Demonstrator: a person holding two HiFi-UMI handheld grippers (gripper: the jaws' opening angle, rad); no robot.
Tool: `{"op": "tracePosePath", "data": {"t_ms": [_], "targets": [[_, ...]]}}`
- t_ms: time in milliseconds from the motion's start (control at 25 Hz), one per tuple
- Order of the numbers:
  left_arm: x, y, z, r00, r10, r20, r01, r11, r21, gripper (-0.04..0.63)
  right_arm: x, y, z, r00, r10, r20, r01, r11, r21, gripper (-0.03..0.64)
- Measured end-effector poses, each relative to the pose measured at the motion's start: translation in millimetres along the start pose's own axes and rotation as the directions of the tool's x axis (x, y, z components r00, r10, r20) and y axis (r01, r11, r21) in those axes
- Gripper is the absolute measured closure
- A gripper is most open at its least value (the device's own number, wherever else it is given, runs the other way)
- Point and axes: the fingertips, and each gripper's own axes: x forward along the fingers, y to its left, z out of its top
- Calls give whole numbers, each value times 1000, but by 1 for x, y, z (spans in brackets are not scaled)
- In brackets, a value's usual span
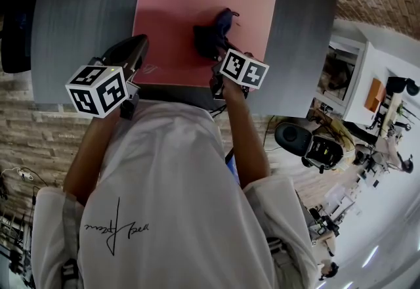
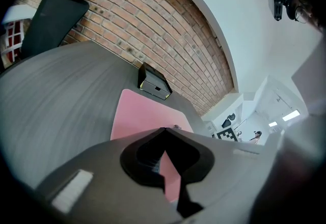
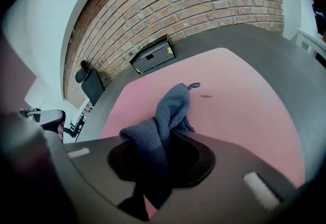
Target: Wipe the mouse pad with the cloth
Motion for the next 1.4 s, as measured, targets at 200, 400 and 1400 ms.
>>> {"op": "tracePosePath", "data": {"t_ms": [200, 400, 1400], "targets": [[4, -2, -2, 1000, 0, -19, 1, 1000, 18, 583, -6, -11, 4, 1000, -22, 7, 22, 1000, 10, 529], [8, -5, -5, 999, -9, -34, 10, 1000, 28, 583, -11, -26, 8, 998, -50, 23, 49, 998, 38, 529], [14, -3, -14, 998, 2, -70, 0, 1000, 26, 583, -30, -91, 38, 985, -155, 74, 146, 984, 106, 529]]}}
